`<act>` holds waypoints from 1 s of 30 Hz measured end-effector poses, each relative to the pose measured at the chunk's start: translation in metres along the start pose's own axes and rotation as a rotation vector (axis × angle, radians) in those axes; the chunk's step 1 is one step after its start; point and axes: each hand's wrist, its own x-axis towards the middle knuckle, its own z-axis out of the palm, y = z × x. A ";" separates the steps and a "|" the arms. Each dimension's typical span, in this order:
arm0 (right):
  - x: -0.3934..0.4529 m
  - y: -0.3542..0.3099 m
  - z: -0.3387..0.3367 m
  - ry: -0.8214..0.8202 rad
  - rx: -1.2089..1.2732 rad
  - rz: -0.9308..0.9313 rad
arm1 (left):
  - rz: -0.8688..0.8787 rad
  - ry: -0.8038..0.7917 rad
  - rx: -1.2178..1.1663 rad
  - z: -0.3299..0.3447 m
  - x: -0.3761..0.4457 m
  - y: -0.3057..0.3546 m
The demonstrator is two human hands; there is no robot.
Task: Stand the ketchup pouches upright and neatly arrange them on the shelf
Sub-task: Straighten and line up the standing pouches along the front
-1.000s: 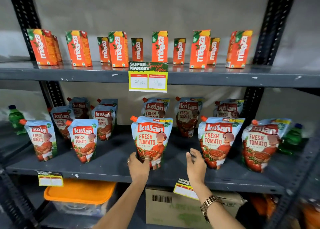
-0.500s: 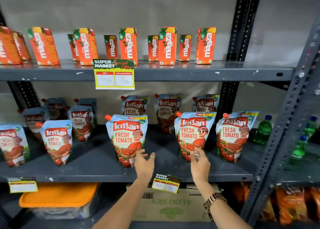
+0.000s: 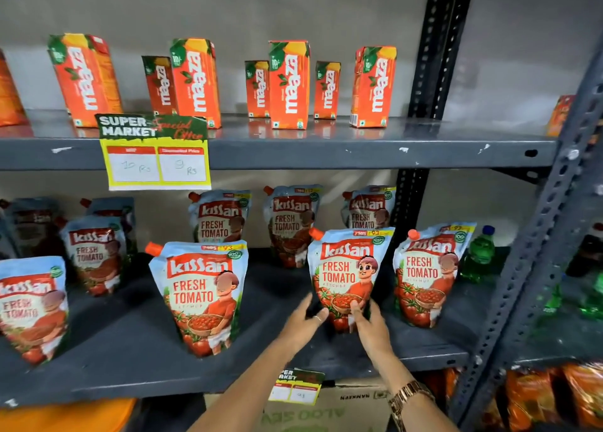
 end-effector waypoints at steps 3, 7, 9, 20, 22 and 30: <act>0.001 0.003 -0.003 0.000 -0.003 -0.026 | -0.027 -0.043 0.030 0.001 0.005 -0.003; 0.002 0.003 -0.005 -0.027 -0.043 -0.017 | -0.043 -0.052 -0.018 -0.002 0.003 -0.001; 0.004 0.004 -0.004 -0.046 -0.085 -0.009 | -0.032 -0.044 -0.020 -0.004 0.000 0.002; -0.027 0.002 0.009 -0.161 -0.250 -0.060 | -0.082 0.021 -0.043 -0.022 -0.034 -0.021; -0.033 0.001 0.011 -0.177 -0.261 -0.072 | -0.086 0.045 -0.050 -0.024 -0.039 -0.021; -0.046 -0.004 0.009 -0.245 -0.340 -0.135 | -0.114 0.074 -0.076 -0.025 -0.048 -0.023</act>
